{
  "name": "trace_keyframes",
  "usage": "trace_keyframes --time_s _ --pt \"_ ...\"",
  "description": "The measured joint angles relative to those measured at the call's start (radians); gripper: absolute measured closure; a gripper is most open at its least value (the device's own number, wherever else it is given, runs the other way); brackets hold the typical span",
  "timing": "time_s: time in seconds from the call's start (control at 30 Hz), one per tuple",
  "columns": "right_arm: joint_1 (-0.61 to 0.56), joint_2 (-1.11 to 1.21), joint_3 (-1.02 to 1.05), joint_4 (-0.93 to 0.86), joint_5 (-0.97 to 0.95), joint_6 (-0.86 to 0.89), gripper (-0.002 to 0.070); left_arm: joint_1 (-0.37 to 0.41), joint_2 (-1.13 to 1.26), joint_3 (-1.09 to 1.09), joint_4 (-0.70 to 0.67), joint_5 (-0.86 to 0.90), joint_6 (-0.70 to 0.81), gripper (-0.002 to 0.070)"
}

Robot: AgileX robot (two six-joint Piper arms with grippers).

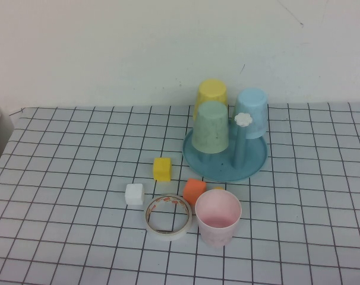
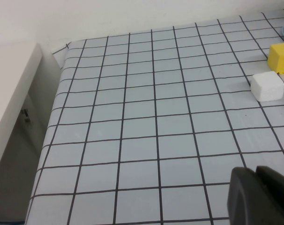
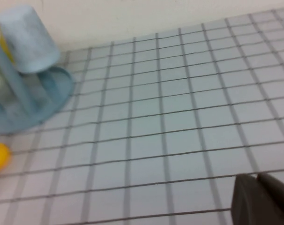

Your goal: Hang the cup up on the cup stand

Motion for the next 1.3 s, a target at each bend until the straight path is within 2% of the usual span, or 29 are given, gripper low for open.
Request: trace_keyframes --time_s 0.13,0.17,0.23,0.3,0.37,0.47,0.53,0.63,0.9,1.07,1.17,1.2,1.3 --pt "0.000 0.000 0.000 0.183 0.002 0.077 0.0678 0.000 0.000 0.000 0.000 0.000 0.000 0.0676" --pt "0.000 0.000 0.002 0.310 0.007 0.105 0.0678 0.000 0.000 0.000 0.000 0.000 0.000 0.0676" --pt "0.000 0.000 0.006 0.427 0.008 0.128 0.0678 0.000 0.000 0.000 -0.008 0.000 -0.004 0.0676" --pt "0.000 0.000 0.008 0.547 0.011 0.138 0.0678 0.000 0.000 0.000 -0.084 -0.005 -0.036 0.0676" --pt "0.000 0.000 0.008 0.627 0.011 0.140 0.0678 0.000 0.000 0.000 -0.254 -0.018 -0.128 0.0676" --pt "0.000 0.000 0.008 0.669 0.011 0.144 0.0678 0.000 0.000 0.002 -0.582 -0.023 -0.253 0.0676" --pt "0.000 0.000 0.008 0.676 0.011 0.144 0.0678 0.000 0.000 0.002 -0.743 -0.040 -0.280 0.0676" --pt "0.000 0.000 0.008 0.684 0.015 0.144 0.0678 0.000 0.000 0.002 -0.826 -0.085 -0.288 0.0676" --pt "0.000 0.000 0.008 0.701 0.023 0.144 0.0678 0.000 0.000 0.002 -0.911 -0.142 -0.287 0.0676" --pt "0.000 0.000 0.008 0.701 0.031 0.110 0.0678 0.000 0.000 -0.003 -0.915 -0.131 -0.147 0.0676" --pt "0.000 0.000 0.008 0.701 0.039 0.082 0.0678 0.000 0.028 -0.074 -0.909 -0.063 0.010 0.0676" --pt "0.000 0.000 0.008 0.701 0.039 0.076 0.0678 0.000 0.091 -0.174 -0.880 0.009 0.138 0.0676" --pt "0.000 0.000 0.008 0.703 0.037 0.074 0.0678 0.000 0.221 -0.328 -0.788 0.149 0.297 0.0676"
